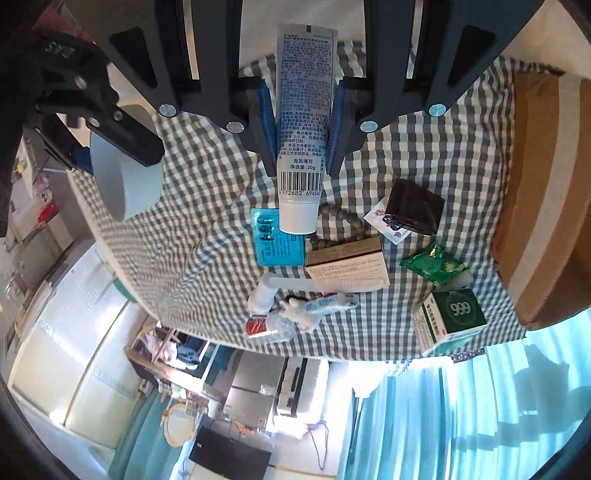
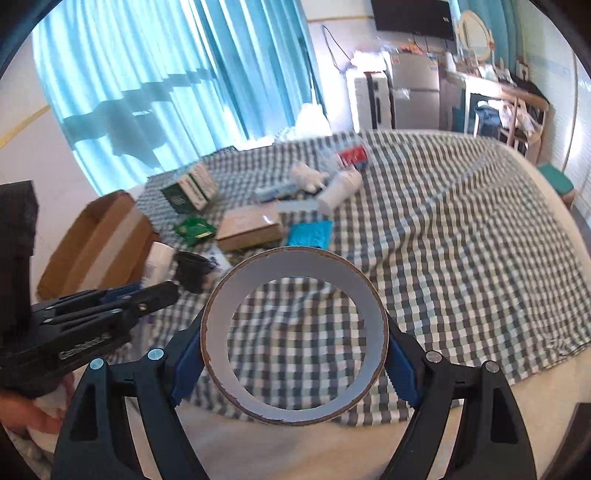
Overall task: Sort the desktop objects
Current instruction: 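Carry the tape roll and toothpaste tube with both tools over the cardboard box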
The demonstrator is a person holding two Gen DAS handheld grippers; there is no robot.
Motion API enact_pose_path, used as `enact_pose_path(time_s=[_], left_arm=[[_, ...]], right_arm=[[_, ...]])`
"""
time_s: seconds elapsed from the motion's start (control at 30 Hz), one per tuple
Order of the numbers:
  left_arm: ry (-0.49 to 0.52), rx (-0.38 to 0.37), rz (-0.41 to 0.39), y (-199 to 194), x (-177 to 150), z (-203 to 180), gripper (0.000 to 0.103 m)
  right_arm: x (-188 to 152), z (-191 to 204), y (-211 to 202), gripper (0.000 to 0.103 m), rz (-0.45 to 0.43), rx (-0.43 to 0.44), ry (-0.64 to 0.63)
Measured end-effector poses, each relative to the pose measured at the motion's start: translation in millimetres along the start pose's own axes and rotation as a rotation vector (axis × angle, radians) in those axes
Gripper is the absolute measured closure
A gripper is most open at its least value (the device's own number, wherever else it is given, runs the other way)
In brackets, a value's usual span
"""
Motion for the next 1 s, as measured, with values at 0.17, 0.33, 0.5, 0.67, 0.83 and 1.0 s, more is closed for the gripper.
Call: enact_pose_path(time_s=[0.17, 0.33, 0.5, 0.67, 0.83, 1.0], left_arm=[[-0.015, 0.002, -0.045, -32.5, -5.3, 3.2, 0.078], [-0.01, 0.019, -0.119, -72.0, -7.0, 12.5, 0.078], [-0.065, 0.036, -0.185, -107.7, -6.0, 41.4, 0.078], [-0.131, 0.073, -0.24, -140.1, -9.0, 87.5, 0.078], [-0.21, 0.114, -0.25, -156.4, -15.8, 134.8, 0.078], [-0.276, 0.144, -0.269, -170.1, -21.4, 180.4, 0.078]], right_arm=[[-1.7, 21.3, -27.8, 0.021, -0.036, 0.012, -0.024], [2.0, 46.1, -49.8, 0.021, -0.065, 0.038, -0.042], [11.2, 81.0, -65.3, 0.021, -0.089, 0.075, -0.091], [24.3, 125.6, -65.6, 0.021, -0.087, 0.123, -0.153], [38.1, 174.6, -61.2, 0.021, -0.087, 0.177, -0.227], [54.8, 226.5, -49.5, 0.021, -0.075, 0.244, -0.292]])
Point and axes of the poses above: each gripper's, at about its wrist camera, not at the fingertips, and y roughly the way its jaws point, z to its left, x to its top, the point moved 6 cm from there along y, roughly the way its jaws point, and after that the axes turned 15 degrees about z, right-handed, at the moved point
